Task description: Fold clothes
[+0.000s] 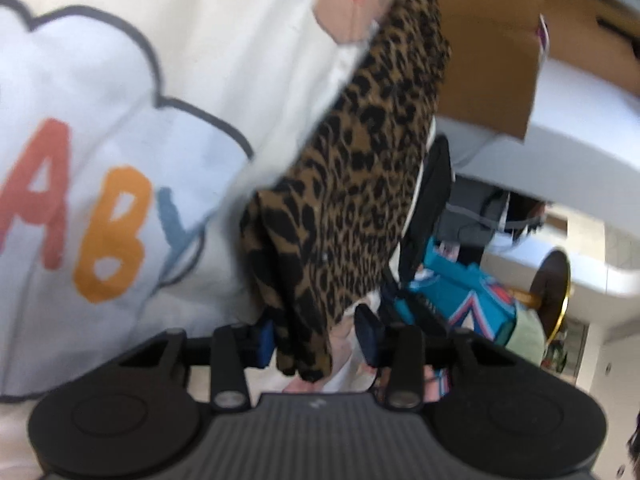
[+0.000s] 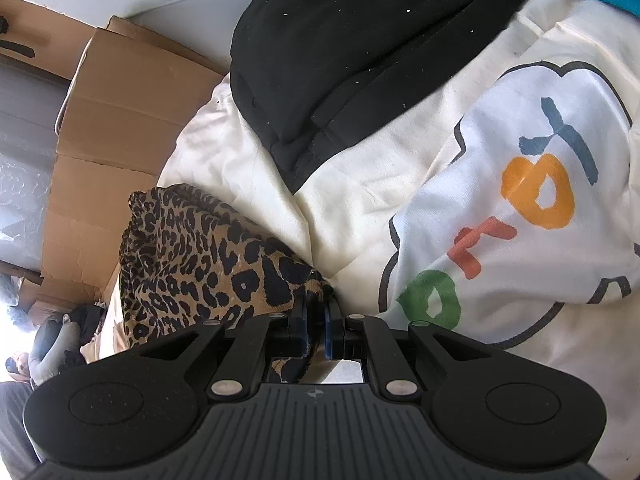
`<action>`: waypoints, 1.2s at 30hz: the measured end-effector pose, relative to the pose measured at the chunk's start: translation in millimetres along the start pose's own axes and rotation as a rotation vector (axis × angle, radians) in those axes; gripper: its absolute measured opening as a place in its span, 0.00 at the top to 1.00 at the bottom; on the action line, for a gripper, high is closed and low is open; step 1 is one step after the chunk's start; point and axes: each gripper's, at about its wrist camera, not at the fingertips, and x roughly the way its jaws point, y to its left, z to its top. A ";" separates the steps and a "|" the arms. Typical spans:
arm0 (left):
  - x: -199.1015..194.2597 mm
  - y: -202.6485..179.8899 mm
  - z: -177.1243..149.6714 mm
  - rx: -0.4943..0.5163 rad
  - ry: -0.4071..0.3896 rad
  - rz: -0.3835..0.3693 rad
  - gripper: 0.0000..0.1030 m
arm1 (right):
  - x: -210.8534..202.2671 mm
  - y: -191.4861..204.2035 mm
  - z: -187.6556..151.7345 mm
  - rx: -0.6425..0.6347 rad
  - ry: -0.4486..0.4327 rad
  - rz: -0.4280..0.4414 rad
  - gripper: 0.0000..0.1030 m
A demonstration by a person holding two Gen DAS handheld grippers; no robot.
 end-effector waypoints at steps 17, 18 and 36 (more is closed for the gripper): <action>17.7 5.1 2.9 0.012 0.005 0.054 0.93 | -1.4 -3.0 -0.5 0.019 -0.001 0.023 0.94; 15.3 1.7 2.3 0.025 0.009 0.056 0.93 | -2.8 -2.4 -0.3 0.017 -0.002 0.025 0.94; -59.9 -43.2 8.8 0.186 -0.045 0.208 0.94 | -21.9 18.7 -47.5 0.013 0.062 0.085 0.94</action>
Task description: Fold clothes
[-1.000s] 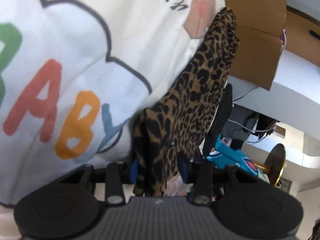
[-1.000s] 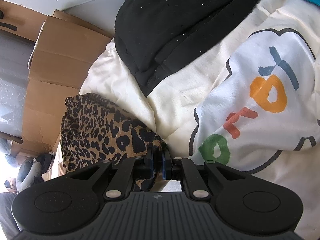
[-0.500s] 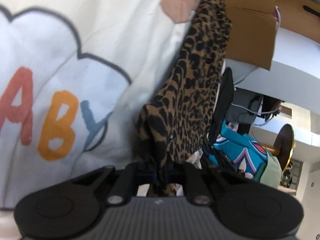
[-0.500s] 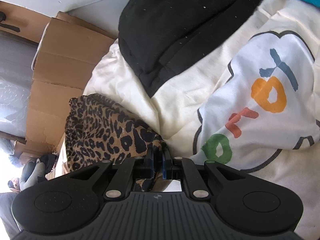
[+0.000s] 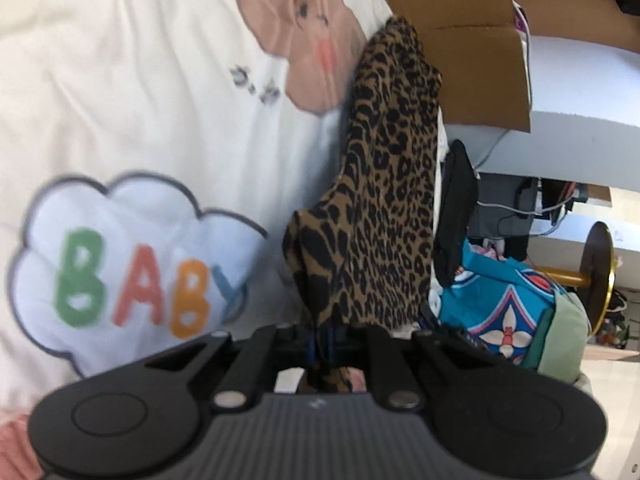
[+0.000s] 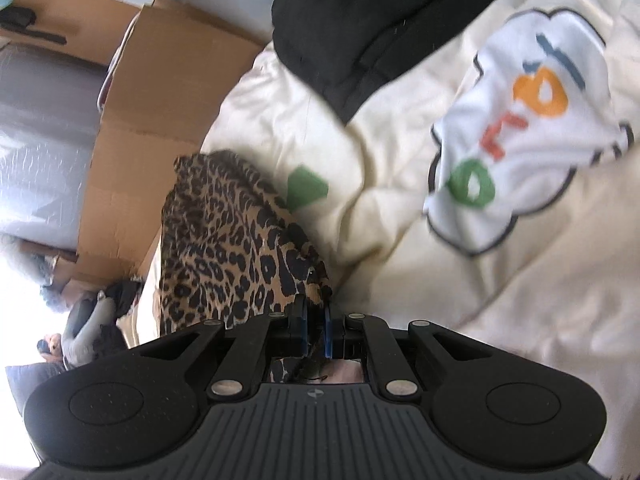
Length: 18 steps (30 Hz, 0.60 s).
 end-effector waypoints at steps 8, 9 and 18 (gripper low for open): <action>8.5 4.2 17.0 0.015 -0.019 0.083 0.94 | 17.4 10.2 -10.5 -0.138 0.107 -0.005 0.89; 10.8 5.2 17.2 0.018 -0.017 0.085 0.94 | 18.7 9.7 -8.2 -0.151 0.112 -0.005 0.87; 20.3 17.8 19.0 0.012 -0.007 0.103 0.94 | 35.2 5.4 14.3 -0.236 0.187 0.049 0.56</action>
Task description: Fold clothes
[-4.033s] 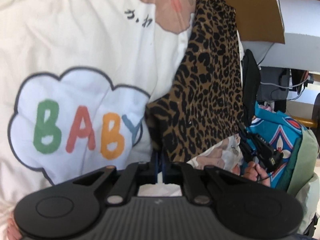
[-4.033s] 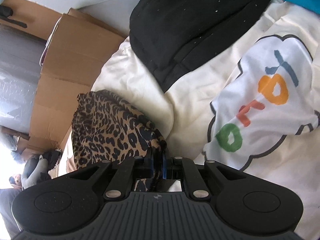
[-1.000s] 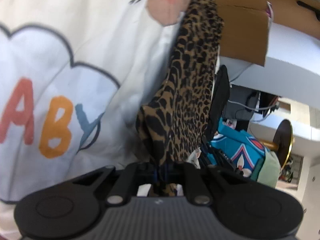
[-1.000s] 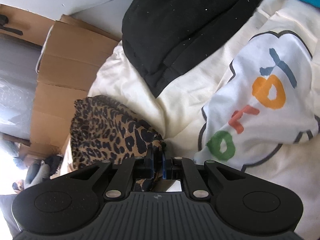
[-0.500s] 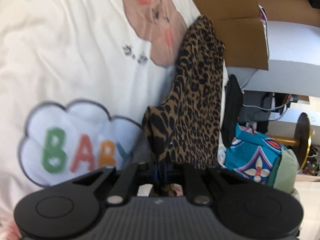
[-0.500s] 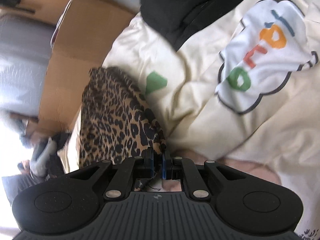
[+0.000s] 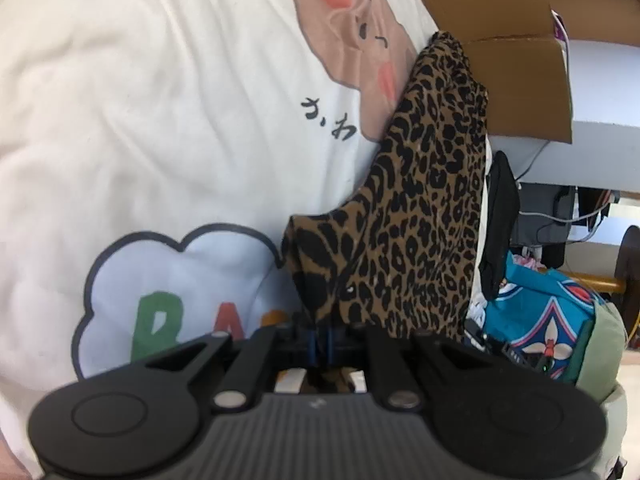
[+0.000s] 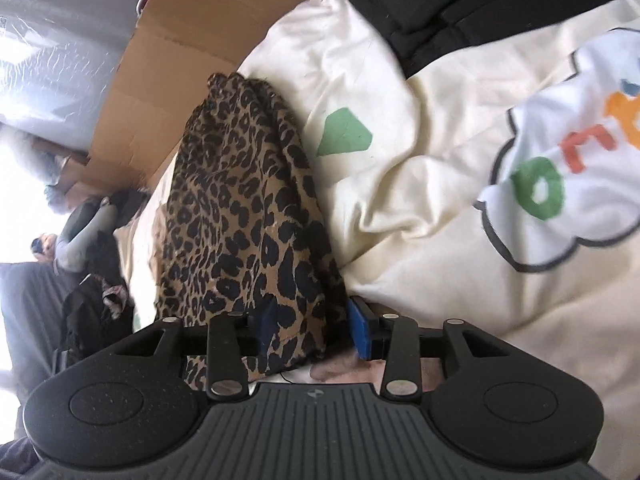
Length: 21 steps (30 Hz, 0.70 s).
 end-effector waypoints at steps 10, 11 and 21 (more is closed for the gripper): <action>1.6 2.5 -4.5 -0.016 -0.003 -0.010 0.94 | 30.6 -13.2 20.2 -0.034 0.114 0.077 0.58; 1.6 2.7 -4.7 -0.014 0.001 -0.011 0.94 | 30.2 -12.7 19.5 -0.040 0.118 0.075 0.58; -14.4 -12.5 -10.8 0.022 0.023 -0.057 0.94 | 11.8 7.8 11.7 -0.110 0.092 0.051 0.96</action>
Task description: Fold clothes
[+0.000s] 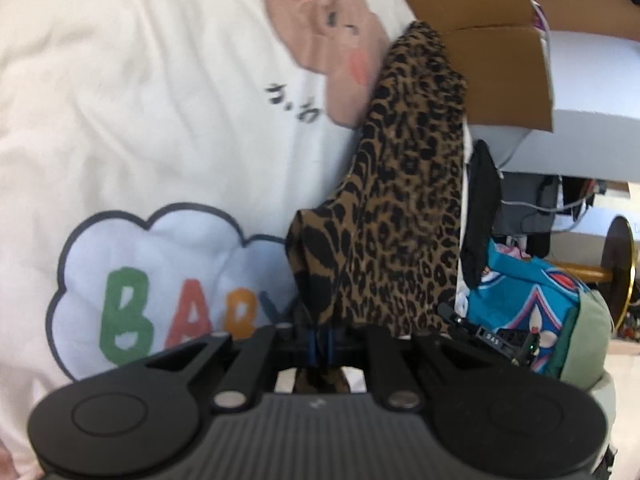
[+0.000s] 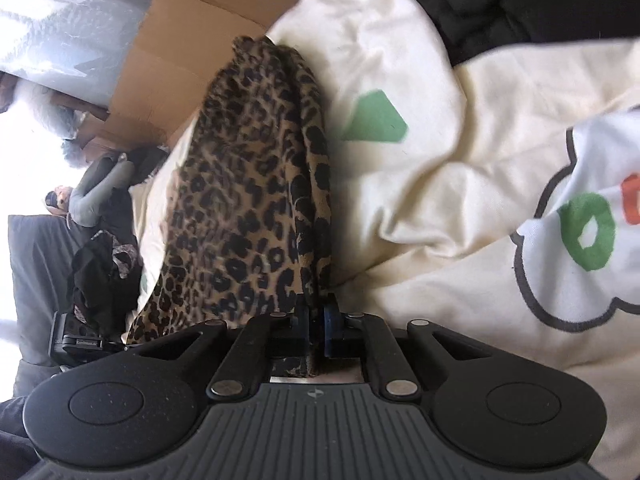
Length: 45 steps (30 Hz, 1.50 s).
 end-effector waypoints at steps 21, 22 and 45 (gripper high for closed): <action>-2.7 6.9 -39.5 0.002 0.156 0.051 0.94 | -70.2 11.5 -54.7 0.042 0.071 -0.052 0.96; 2.6 11.0 -39.5 -0.006 0.160 0.065 0.94 | -68.2 6.9 -56.3 0.060 0.068 -0.064 0.96; 24.7 27.0 -43.4 -0.038 0.174 0.144 0.89 | -49.2 31.7 1.9 -0.056 -0.076 -0.231 0.73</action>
